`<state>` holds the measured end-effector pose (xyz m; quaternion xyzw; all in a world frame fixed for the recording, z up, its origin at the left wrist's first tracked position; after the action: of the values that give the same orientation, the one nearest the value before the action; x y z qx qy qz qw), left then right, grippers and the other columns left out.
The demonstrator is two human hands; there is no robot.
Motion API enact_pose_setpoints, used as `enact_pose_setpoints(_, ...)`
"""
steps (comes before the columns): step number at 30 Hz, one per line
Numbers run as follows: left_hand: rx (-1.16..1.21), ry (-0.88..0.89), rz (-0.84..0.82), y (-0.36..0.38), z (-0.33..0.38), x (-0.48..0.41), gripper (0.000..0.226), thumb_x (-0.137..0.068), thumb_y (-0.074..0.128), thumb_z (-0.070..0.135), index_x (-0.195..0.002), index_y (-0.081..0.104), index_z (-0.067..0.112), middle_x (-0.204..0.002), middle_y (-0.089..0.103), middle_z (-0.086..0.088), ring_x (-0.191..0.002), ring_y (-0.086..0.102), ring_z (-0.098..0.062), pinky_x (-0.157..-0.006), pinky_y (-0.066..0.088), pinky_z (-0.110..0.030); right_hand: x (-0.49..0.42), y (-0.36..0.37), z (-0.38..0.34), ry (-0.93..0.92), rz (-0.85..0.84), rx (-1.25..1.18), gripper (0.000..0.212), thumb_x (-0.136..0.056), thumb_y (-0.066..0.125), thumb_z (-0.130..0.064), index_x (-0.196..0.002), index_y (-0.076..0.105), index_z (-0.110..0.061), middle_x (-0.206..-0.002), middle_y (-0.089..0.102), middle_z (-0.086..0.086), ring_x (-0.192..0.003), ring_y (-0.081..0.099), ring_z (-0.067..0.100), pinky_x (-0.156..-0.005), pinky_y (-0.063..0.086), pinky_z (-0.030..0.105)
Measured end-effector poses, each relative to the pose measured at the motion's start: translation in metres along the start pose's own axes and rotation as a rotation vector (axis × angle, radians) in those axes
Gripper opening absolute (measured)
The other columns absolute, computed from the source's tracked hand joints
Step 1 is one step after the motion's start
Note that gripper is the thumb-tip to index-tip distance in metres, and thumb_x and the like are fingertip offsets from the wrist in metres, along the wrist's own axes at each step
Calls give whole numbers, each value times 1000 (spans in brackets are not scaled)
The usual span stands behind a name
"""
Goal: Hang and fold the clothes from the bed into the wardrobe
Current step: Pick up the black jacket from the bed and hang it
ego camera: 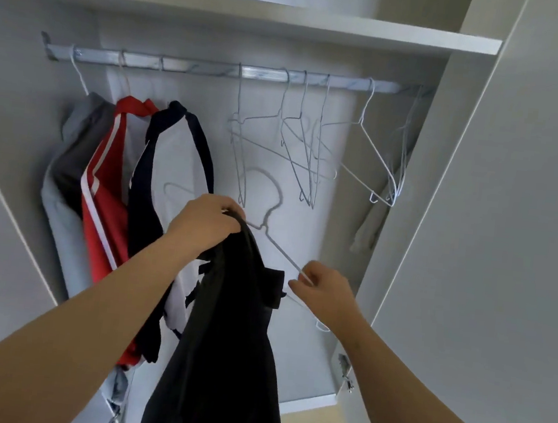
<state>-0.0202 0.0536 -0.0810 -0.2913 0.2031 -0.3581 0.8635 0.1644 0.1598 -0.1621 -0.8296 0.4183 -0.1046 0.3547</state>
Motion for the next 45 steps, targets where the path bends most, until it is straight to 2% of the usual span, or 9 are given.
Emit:
enact_pose_setpoints(4,-19,6,-24,19,6,10,26,-79,58,13,-92,58,35,-82,56,7,-80,58,-17,-81,52,-35,-9,6,-41,-88,-23,-173,9,-83,57,-42,-77,52,-38,-57,51,-11,-56,53,7,-57,44,21)
enact_pose_setpoints(8,41,-71,51,5,-8,11,52,-82,60,20,-127,37,34,-84,54,-2,-74,59,-20,-73,55,-38,-13,-12,-43,-84,99,-247,41,-89,52,-47,-60,52,-17,-42,40,-12,-47,39,6,-55,34,22)
enact_pose_setpoints(13,56,-133,206,-29,-23,10,28,-82,61,24,-103,43,24,-83,56,-4,-75,60,-22,-73,55,-41,-11,-15,-36,-42,92,-591,45,-86,61,-38,-63,50,-2,-44,40,-11,-42,37,2,-56,35,21)
enact_pose_setpoints(16,26,-90,218,-42,-19,5,17,-81,63,26,-85,47,27,-84,57,-1,-76,60,-18,-71,54,-38,-16,-21,-35,11,106,-721,26,-87,61,-36,-68,61,-18,-46,44,-14,-47,41,3,-59,36,21)
enact_pose_setpoints(19,-58,-58,256,-63,-13,0,14,-80,64,30,-81,52,25,-82,56,4,-74,56,-11,-61,48,-30,-16,-45,-23,41,257,-781,30,-89,60,-28,-60,61,-18,-41,39,-15,-43,37,1,-53,34,17)
enact_pose_setpoints(26,-163,-108,348,-116,-11,-6,34,-81,66,24,-58,57,0,-54,51,-11,-53,50,-24,-57,44,-34,-13,-64,-12,135,339,-820,39,-83,66,-22,-51,47,-9,-39,29,-9,-36,28,3,-47,29,18)
enact_pose_setpoints(36,-287,-148,369,-137,-5,3,26,-84,60,26,-94,52,4,-70,58,-7,-67,58,-24,-64,48,-34,-16,-66,-30,118,269,-555,37,-85,59,-19,-53,47,-6,-28,34,-11,-42,30,12,-42,28,21)
enact_pose_setpoints(41,-325,-82,363,-127,5,12,16,-87,59,26,-86,44,19,-75,58,-5,-70,58,-21,-61,45,-32,-12,-63,-53,51,293,-481,40,-91,55,-23,-57,44,-5,-40,44,-8,-42,32,11,-47,27,23)
enact_pose_setpoints(45,-241,-3,396,-124,13,18,17,-87,59,21,-80,44,23,-72,58,-4,-63,55,-17,-56,42,-30,-8,-42,-71,2,232,-504,32,-93,52,-24,-67,45,-7,-53,33,5,-48,26,12,-47,24,24)
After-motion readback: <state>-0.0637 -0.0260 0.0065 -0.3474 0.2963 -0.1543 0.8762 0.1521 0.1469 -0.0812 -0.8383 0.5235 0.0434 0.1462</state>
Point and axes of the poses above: each hand's wrist, its own x-axis away from the middle knuckle, its own y-axis out of the palm, z = x × y, the point moved 10 cm from there along -x, towards the middle knuckle
